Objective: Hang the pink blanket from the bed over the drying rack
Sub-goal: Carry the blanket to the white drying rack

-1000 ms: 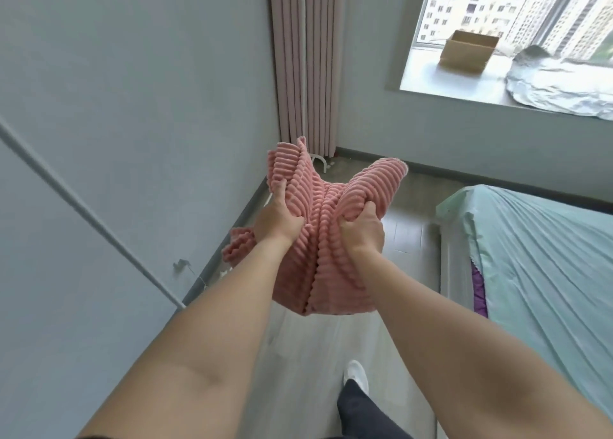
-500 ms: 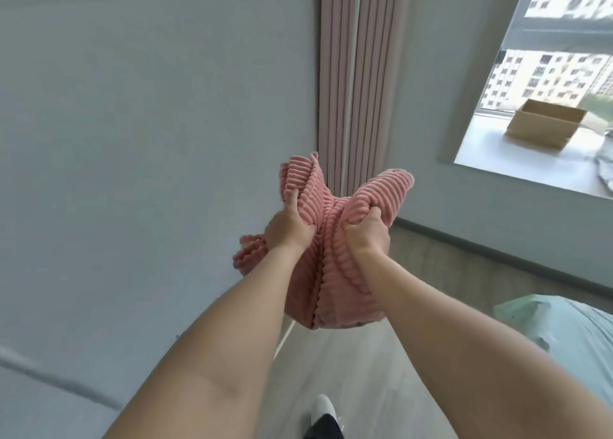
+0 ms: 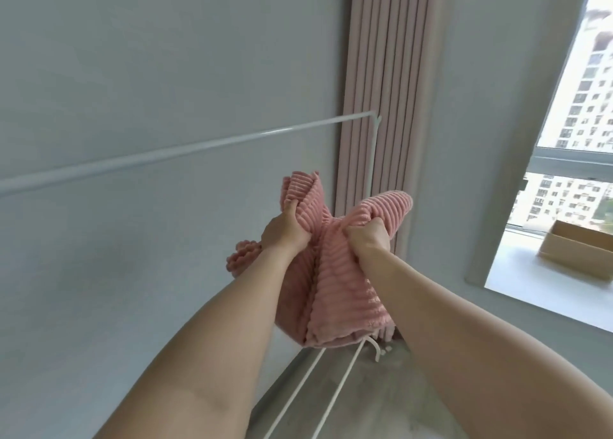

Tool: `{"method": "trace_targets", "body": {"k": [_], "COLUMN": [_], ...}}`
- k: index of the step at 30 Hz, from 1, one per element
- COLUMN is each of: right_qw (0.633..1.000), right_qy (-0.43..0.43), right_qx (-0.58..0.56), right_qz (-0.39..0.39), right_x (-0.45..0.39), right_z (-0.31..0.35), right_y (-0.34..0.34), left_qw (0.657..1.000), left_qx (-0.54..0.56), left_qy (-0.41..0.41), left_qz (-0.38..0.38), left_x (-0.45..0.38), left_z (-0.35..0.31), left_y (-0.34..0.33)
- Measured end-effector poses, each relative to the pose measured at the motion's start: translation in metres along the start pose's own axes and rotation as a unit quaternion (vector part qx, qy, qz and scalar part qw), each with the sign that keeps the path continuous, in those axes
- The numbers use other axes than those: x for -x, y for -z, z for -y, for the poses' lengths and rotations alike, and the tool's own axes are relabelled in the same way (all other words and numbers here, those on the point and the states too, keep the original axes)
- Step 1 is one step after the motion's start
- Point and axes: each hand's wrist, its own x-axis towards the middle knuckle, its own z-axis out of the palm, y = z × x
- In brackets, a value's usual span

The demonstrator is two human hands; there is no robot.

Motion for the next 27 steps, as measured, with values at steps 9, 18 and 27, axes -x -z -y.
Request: {"method": "trace_targets", "body": {"k": [9, 18, 27], "right_qw": [0.948, 0.92, 0.869], "right_qy": [-0.07, -0.027, 0.013], "right_qx": [-0.276, -0.334, -0.385], "right_qz": [0.139, 0.204, 0.31], "right_x": [-0.091, -0.149, -0.184], "right_z": [0.086, 0.147, 0.192], "right_y": [-0.001, 0.005, 0.006], "left_qw": [0.999, 0.995, 0.998], "left_qx": [0.006, 0.068, -0.017], "left_qy": [0.032, 0.075, -0.066], "left_qz": [0.003, 0.0, -0.014], "left_x": [-0.082, -0.127, -0.124], "left_z": [-0.038, -0.085, -0.123], "left_y": [0.019, 0.04, 0.053]}}
